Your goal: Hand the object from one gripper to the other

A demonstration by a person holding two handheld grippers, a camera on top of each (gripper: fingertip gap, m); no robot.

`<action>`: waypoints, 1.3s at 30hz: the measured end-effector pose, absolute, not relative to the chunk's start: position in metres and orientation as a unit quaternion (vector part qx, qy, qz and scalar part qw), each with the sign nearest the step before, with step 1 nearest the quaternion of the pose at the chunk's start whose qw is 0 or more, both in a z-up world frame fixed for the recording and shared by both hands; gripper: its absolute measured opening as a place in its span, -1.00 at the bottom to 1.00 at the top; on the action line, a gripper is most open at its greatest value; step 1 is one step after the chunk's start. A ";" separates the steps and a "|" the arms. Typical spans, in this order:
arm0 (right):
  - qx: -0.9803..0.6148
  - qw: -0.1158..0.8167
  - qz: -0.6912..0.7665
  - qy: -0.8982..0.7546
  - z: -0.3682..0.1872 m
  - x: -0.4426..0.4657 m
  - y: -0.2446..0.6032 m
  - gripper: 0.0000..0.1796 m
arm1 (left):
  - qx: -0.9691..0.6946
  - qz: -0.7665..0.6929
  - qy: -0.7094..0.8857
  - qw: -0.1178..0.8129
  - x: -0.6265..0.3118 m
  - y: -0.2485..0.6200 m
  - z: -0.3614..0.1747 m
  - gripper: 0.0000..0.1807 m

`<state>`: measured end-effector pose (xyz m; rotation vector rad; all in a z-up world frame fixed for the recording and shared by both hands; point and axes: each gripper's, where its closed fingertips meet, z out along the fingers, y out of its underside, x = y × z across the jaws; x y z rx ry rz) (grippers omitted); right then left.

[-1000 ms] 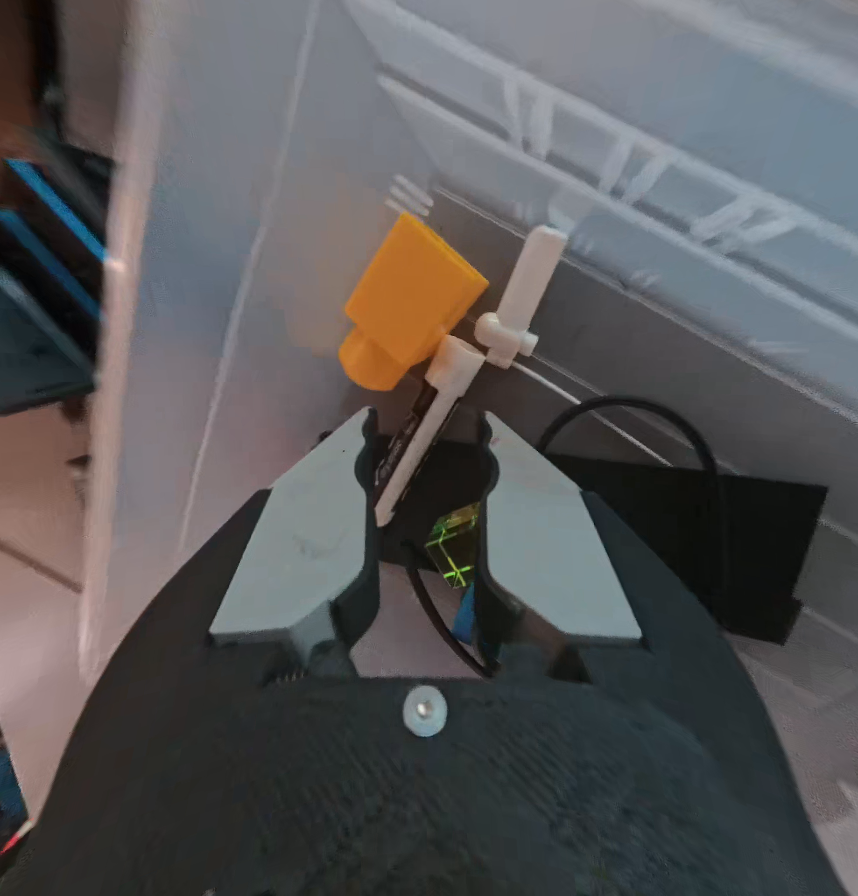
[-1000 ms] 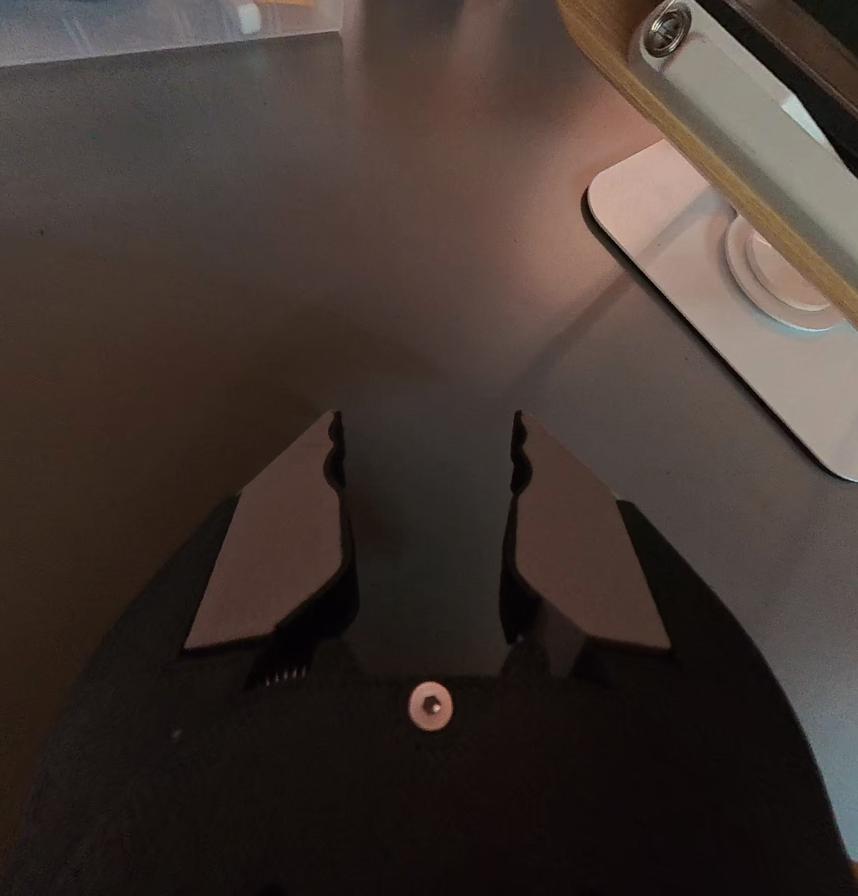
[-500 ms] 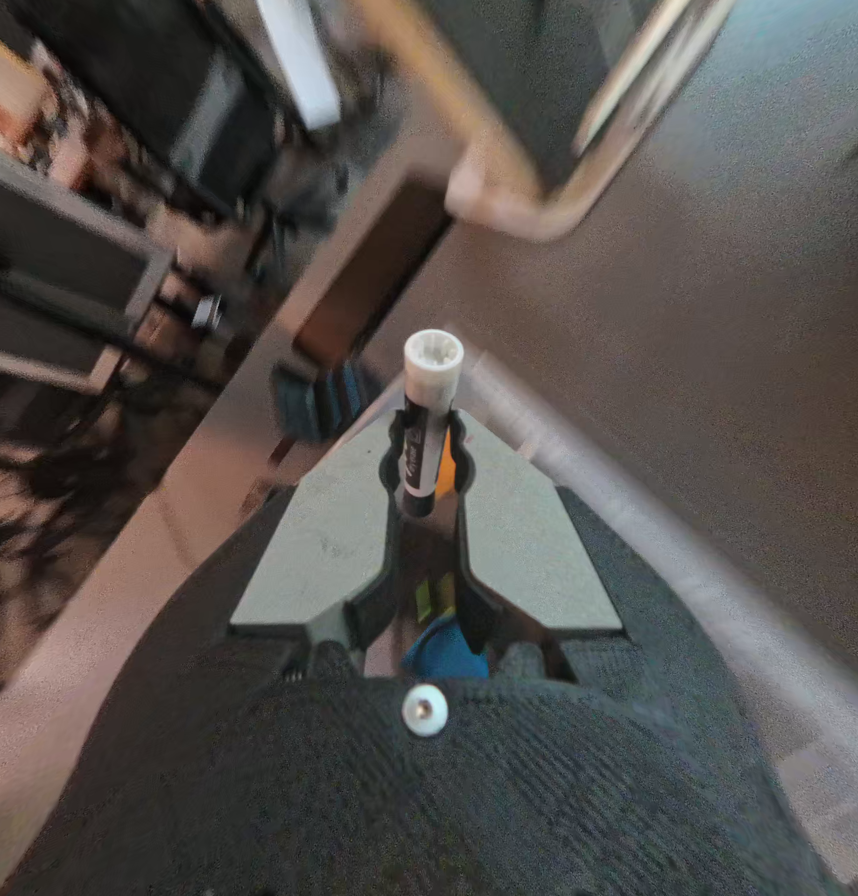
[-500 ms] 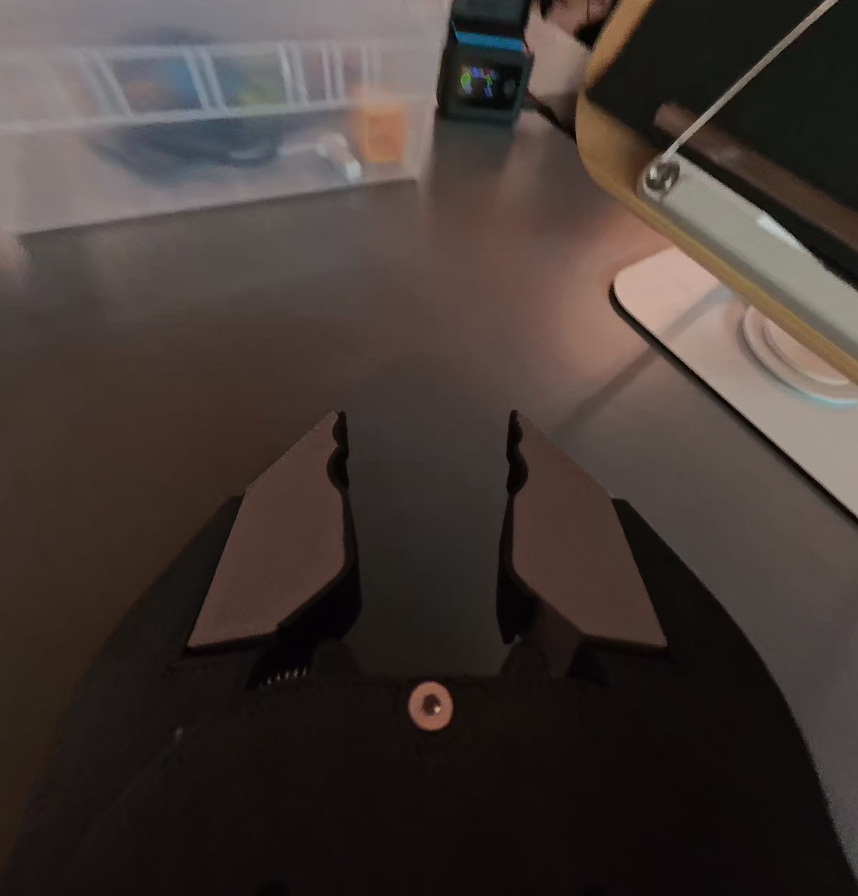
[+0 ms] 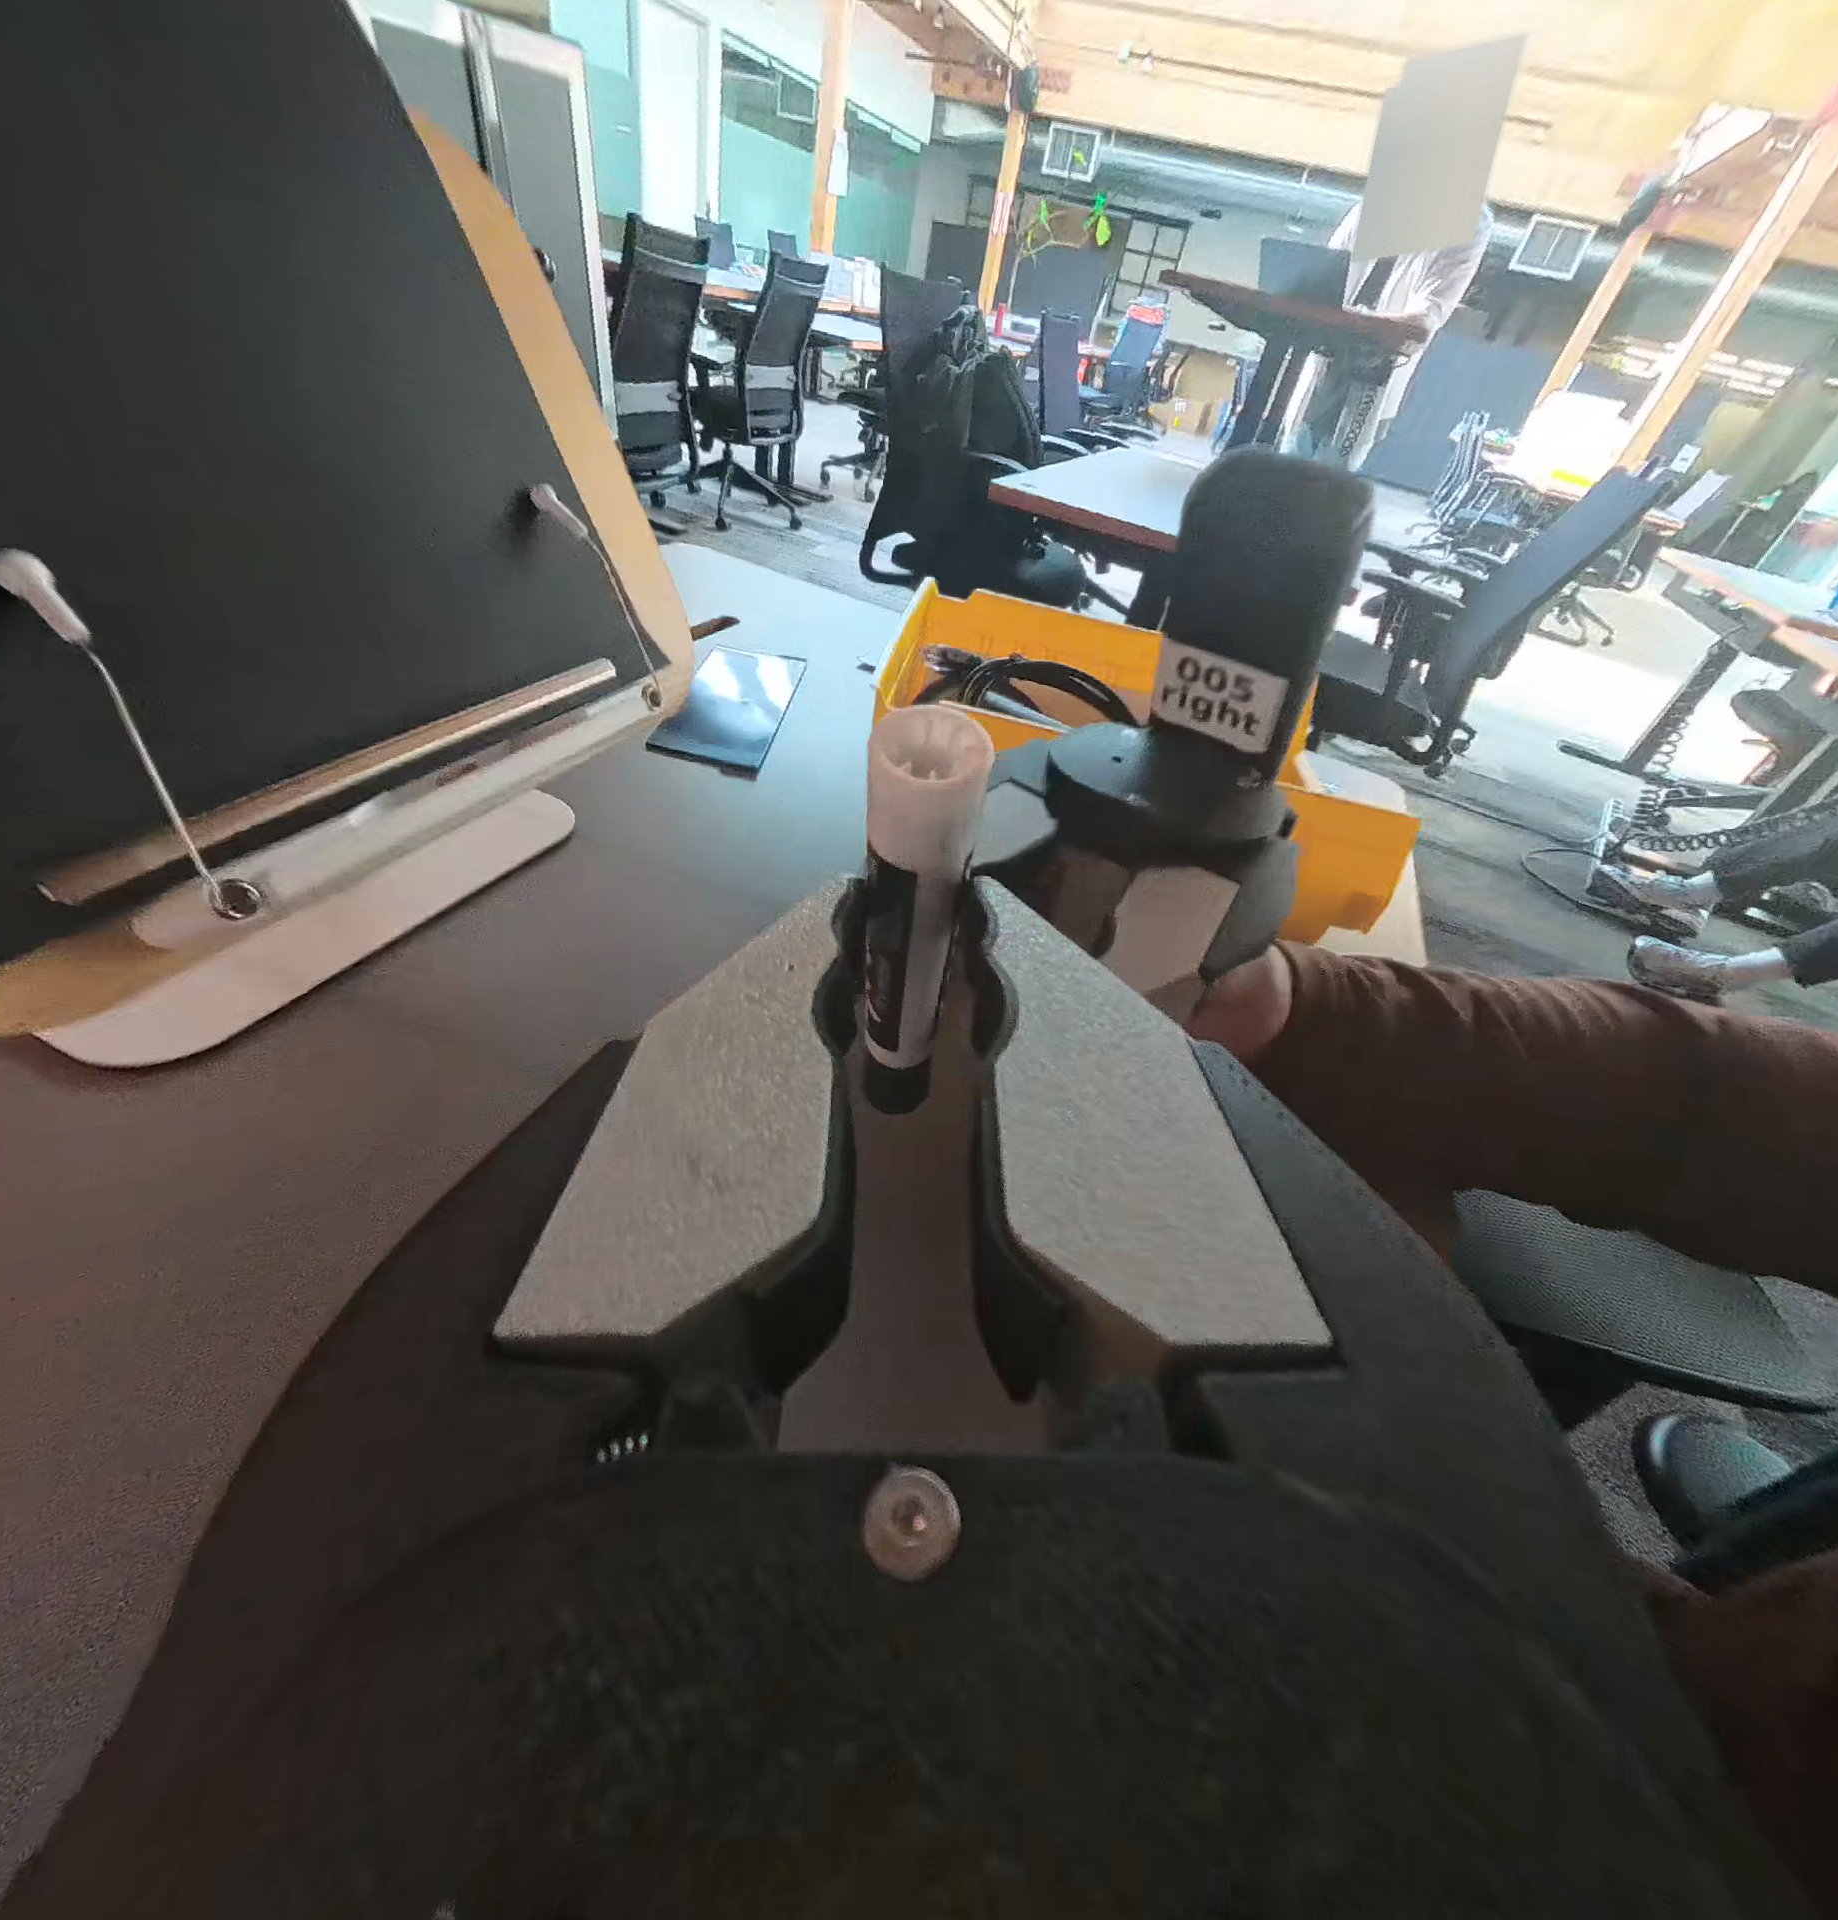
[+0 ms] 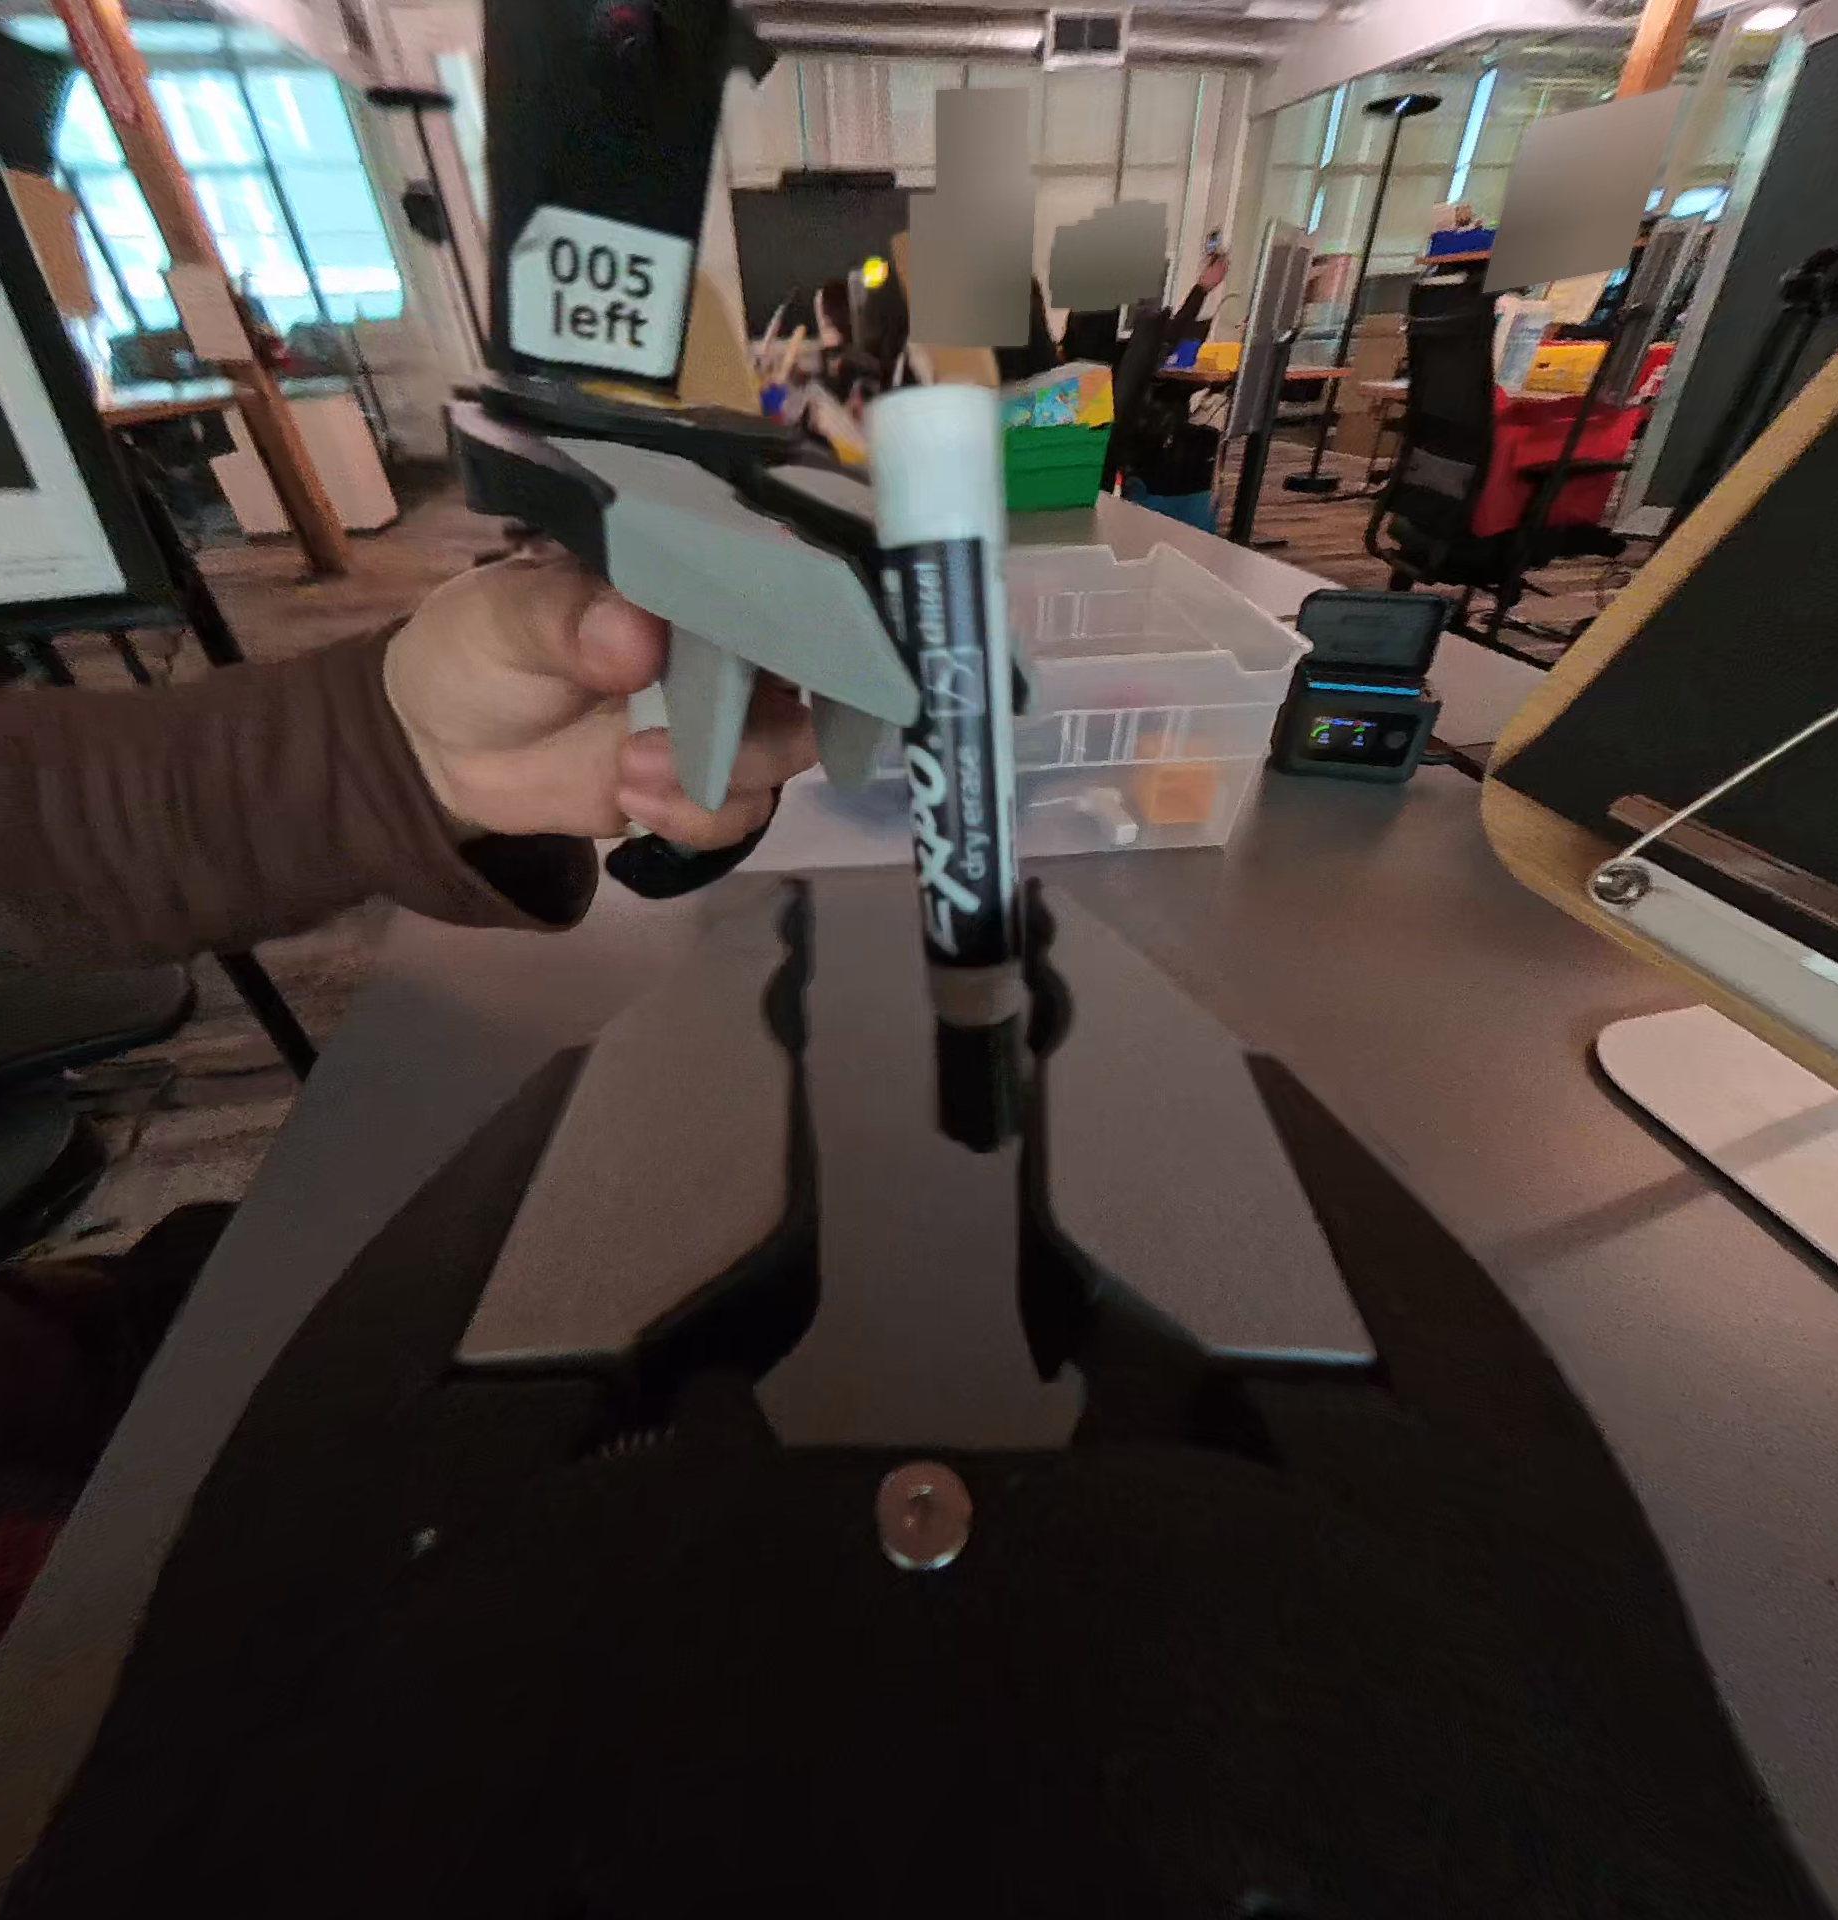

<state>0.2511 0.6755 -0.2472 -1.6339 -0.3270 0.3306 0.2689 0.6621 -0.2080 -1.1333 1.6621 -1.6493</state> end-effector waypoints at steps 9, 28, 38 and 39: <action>-0.832 0.550 -0.055 -0.054 -0.298 0.341 0.677 -0.85 | -0.434 -0.555 0.632 0.322 0.312 0.696 -0.259 -0.76; -0.925 0.330 0.189 0.019 -0.366 0.315 0.643 -0.83 | -0.250 -0.237 0.790 0.507 0.313 0.704 -0.328 -0.48; -0.889 0.368 0.272 -0.009 -0.342 0.288 0.648 -0.82 | -0.173 -0.203 0.796 0.544 0.309 0.682 -0.328 -0.63; -0.886 0.376 0.270 -0.012 -0.339 0.288 0.649 -0.82 | -0.165 -0.197 0.800 0.543 0.307 0.681 -0.330 -0.71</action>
